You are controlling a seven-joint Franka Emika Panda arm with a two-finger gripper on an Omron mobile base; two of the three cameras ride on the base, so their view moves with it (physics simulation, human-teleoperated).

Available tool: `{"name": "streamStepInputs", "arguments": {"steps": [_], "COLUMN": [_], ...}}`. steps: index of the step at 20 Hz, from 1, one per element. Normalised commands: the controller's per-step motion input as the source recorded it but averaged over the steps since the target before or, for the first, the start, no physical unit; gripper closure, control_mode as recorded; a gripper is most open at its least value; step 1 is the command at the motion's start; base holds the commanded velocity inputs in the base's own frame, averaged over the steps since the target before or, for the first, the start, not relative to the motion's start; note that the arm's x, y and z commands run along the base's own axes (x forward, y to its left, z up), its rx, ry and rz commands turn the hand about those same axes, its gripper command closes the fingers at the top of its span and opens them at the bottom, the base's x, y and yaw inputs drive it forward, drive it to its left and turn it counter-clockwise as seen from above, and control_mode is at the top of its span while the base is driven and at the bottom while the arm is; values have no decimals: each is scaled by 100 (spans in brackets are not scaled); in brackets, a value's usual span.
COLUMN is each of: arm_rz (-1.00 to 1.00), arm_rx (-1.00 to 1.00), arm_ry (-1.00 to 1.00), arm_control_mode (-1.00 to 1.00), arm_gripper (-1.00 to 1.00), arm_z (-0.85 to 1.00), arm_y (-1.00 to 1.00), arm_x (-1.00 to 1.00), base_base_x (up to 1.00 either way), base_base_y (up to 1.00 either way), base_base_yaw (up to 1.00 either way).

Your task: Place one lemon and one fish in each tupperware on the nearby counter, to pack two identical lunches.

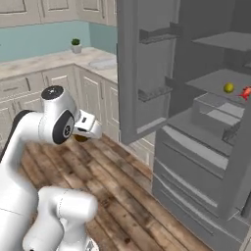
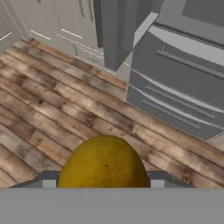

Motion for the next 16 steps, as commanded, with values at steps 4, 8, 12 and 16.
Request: {"name": "streamStepInputs", "arguments": {"steps": [4,8,12,16], "arm_rz": [0,0,0,0], "arm_rx": [0,0,0,0], "arm_ry": [0,0,0,0], "arm_control_mode": [100,100,100,100], "arm_gripper": [100,100,100,100], "arm_z": [0,0,0,0], "arm_y": [0,0,0,0], "arm_x": [0,0,0,0], "base_base_x": [-13,57,100,100], "base_base_y": [59,62,36,11], "base_base_yaw": [81,53,8,-19]}}
